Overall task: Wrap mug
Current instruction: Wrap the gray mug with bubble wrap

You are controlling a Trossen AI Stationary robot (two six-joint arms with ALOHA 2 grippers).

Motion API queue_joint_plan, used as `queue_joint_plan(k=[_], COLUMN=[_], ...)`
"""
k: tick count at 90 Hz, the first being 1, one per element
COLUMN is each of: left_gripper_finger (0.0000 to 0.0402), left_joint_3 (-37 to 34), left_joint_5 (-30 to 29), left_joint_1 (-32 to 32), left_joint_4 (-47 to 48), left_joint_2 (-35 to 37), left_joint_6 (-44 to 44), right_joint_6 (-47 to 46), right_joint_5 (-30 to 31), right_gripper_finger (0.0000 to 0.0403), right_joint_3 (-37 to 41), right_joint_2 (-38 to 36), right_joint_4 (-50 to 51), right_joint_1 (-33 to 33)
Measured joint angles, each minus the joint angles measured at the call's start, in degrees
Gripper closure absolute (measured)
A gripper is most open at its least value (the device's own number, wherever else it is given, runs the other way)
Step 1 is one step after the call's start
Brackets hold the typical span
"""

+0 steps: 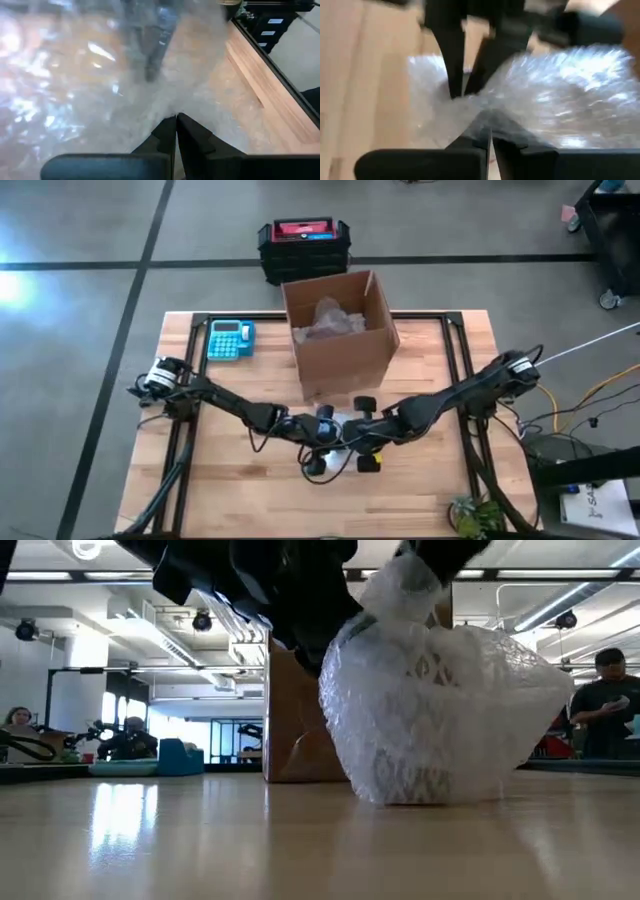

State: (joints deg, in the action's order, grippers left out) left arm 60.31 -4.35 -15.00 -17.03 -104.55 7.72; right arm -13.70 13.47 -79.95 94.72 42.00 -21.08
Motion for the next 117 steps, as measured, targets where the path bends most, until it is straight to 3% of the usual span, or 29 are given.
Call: queue_joint_plan(k=[14, 49, 68, 82, 117], left_gripper_finger=[0.0398, 0.0396, 0.04, 0.04, 0.0401], left_joint_3=[0.0, -0.2, 0.8, 0.8, 0.9], left_joint_5=[-1.1, -1.2, -1.3, -4.6, -6.5], left_joint_1=[0.0, 0.1, 0.0, 0.0, 0.3], left_joint_4=[-0.2, 0.1, 1.6, 1.2, -0.1], left_joint_2=[0.0, 0.3, 2.7, 1.8, -1.7], left_joint_6=[0.5, 2.3, 3.4, 3.4, 5.0], right_joint_6=[2.6, -1.3, -1.3, -1.0, -0.8], right_joint_5=[0.0, 0.1, -0.4, -0.9, -9.2], right_gripper_finger=[0.0403, 0.0403, 0.0403, 0.0403, 0.0403], right_joint_3=[0.2, 4.5, 4.4, 3.4, -6.3], right_joint_2=[1.0, 10.1, 10.9, 9.9, 6.3], right_joint_4=[-2.9, -4.1, -4.1, -2.8, 15.2], right_joint_1=[0.3, 1.0, 1.0, 1.0, 0.9])
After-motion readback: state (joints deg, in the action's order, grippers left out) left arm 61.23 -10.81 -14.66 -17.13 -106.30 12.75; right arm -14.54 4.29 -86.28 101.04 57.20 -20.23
